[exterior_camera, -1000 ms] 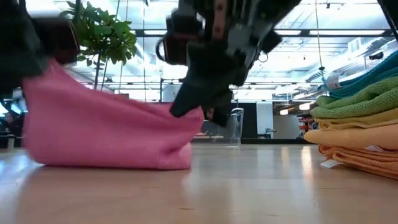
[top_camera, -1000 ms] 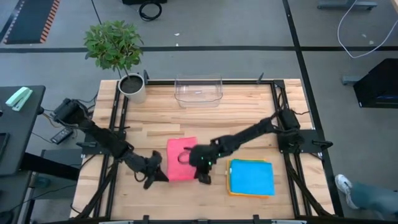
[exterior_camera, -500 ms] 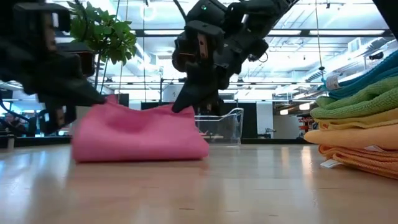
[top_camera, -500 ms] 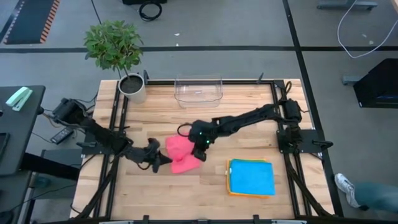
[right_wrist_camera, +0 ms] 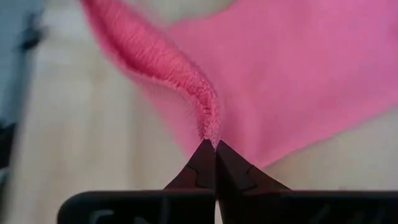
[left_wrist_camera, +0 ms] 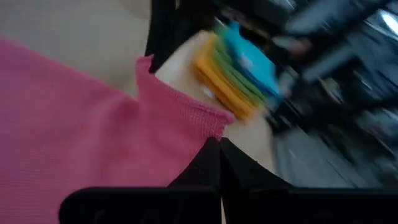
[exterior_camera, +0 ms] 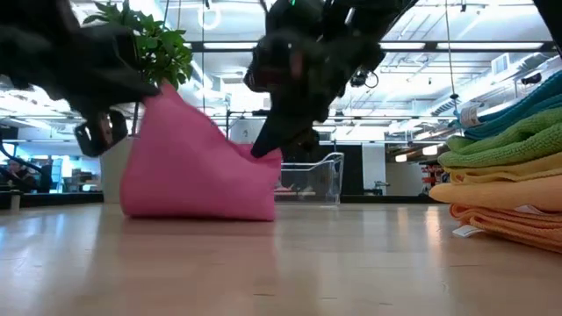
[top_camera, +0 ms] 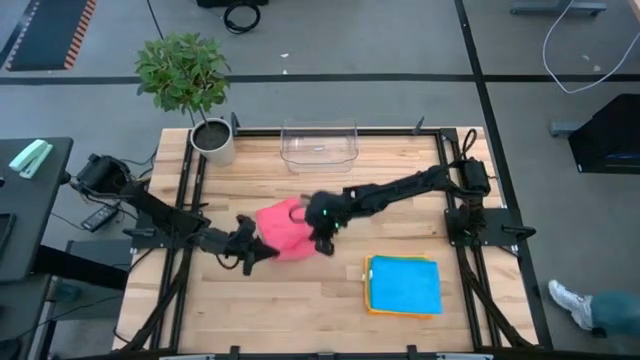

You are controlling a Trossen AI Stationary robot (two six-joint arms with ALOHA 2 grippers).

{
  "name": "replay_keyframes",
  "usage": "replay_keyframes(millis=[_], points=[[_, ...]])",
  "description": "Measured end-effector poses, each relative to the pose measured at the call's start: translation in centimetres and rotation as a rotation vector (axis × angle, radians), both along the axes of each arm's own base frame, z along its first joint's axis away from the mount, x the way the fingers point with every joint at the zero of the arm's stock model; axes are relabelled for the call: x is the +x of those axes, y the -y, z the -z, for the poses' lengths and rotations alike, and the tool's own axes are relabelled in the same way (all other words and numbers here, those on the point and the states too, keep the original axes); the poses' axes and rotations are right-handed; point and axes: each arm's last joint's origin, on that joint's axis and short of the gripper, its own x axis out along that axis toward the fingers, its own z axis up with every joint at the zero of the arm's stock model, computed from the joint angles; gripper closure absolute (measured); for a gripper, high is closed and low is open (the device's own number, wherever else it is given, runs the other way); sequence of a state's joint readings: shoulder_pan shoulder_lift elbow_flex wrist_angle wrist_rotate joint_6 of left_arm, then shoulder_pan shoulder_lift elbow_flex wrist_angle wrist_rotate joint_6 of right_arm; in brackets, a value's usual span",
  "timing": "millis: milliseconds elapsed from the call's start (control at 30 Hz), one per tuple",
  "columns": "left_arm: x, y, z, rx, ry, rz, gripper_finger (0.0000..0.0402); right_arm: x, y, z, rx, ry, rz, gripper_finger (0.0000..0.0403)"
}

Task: Fold microfiber towels
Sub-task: Fold the pink towel on the table

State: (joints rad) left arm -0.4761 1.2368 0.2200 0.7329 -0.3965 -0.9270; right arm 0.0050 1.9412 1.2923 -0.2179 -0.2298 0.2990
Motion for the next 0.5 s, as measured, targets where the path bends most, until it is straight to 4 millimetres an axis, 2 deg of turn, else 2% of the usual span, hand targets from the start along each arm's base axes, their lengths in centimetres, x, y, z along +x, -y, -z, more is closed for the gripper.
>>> replay_keyframes(millis=[167,367,433,500], points=[[-0.2,2.0,-0.5,-0.070,-0.042,0.194,0.0401,-0.9,-4.4,-0.5,0.145,-0.063,-0.139,0.0402],[-0.5,5.4,-1.7,-0.144,-0.078,0.295,0.0401,-1.8,-11.4,-0.9,0.254,-0.064,-0.195,0.0402],[-0.5,6.7,-2.3,-0.151,-0.070,0.306,0.0401,-2.0,-12.5,-1.0,0.289,-0.074,-0.165,0.0402],[-0.2,8.0,-2.8,-0.144,-0.069,0.282,0.0401,-2.1,-12.9,-1.0,0.301,-0.092,-0.136,0.0402]])
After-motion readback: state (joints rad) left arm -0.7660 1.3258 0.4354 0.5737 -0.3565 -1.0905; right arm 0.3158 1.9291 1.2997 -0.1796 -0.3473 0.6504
